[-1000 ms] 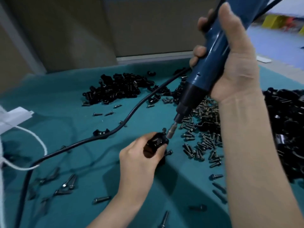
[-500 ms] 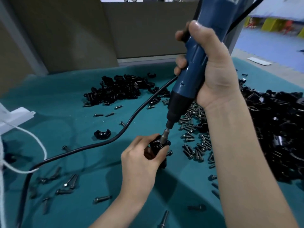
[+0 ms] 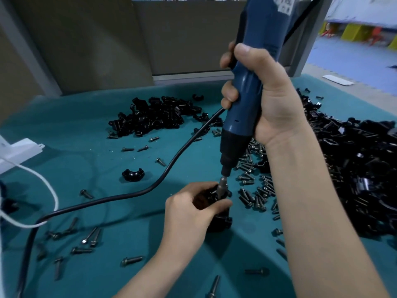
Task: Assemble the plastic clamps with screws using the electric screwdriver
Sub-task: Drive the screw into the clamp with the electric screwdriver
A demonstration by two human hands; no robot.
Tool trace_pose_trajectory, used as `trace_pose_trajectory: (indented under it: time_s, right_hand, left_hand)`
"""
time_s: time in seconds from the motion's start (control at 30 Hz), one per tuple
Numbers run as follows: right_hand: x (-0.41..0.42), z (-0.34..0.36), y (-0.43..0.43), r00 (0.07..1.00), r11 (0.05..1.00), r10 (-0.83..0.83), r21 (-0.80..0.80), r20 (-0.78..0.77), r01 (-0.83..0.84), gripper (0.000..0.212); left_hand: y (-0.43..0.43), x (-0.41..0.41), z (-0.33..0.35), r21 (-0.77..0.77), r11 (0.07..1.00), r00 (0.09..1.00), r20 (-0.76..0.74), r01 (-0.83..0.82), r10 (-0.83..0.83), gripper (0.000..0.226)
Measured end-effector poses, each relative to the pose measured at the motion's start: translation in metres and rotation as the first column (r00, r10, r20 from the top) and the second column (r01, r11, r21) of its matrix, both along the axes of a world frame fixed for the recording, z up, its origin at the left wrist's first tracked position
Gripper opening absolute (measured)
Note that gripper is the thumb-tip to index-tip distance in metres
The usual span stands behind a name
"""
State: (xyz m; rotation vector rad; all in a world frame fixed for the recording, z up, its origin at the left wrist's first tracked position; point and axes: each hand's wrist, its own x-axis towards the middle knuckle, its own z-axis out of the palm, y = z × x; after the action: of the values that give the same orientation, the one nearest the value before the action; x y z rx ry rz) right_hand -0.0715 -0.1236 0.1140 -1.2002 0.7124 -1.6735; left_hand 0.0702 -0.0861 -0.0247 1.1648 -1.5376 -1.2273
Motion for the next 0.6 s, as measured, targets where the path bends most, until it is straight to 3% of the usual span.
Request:
trace_pose_trajectory:
  time_s: [0.17, 0.3, 0.47, 0.6]
  right_hand:
    - [-0.011, -0.005, 0.000, 0.984, 0.988, 0.152, 0.019, 0.094, -0.155, 0.008]
    - [-0.023, -0.019, -0.007, 0.961, 0.978, 0.185, 0.053, 0.207, -0.200, 0.007]
    - [-0.033, -0.031, -0.014, 0.913, 0.960, 0.250, 0.043, 0.323, -0.278, 0.019]
    - [-0.040, -0.033, -0.017, 0.820, 0.917, 0.369, -0.032, 0.438, -0.396, 0.043]
  left_hand:
    - [-0.005, 0.005, 0.005, 0.113, 0.961, 0.966, -0.082, 0.252, -0.244, 0.035]
    - [-0.007, 0.004, 0.006, 0.134, 0.949, 0.955, -0.116, 0.287, -0.273, 0.030]
    - [-0.006, 0.005, 0.007, 0.127, 0.931, 0.936, -0.132, 0.342, -0.326, 0.026]
    - [-0.007, 0.010, 0.012, 0.152, 0.905, 0.910, -0.193, 0.397, -0.366, 0.022]
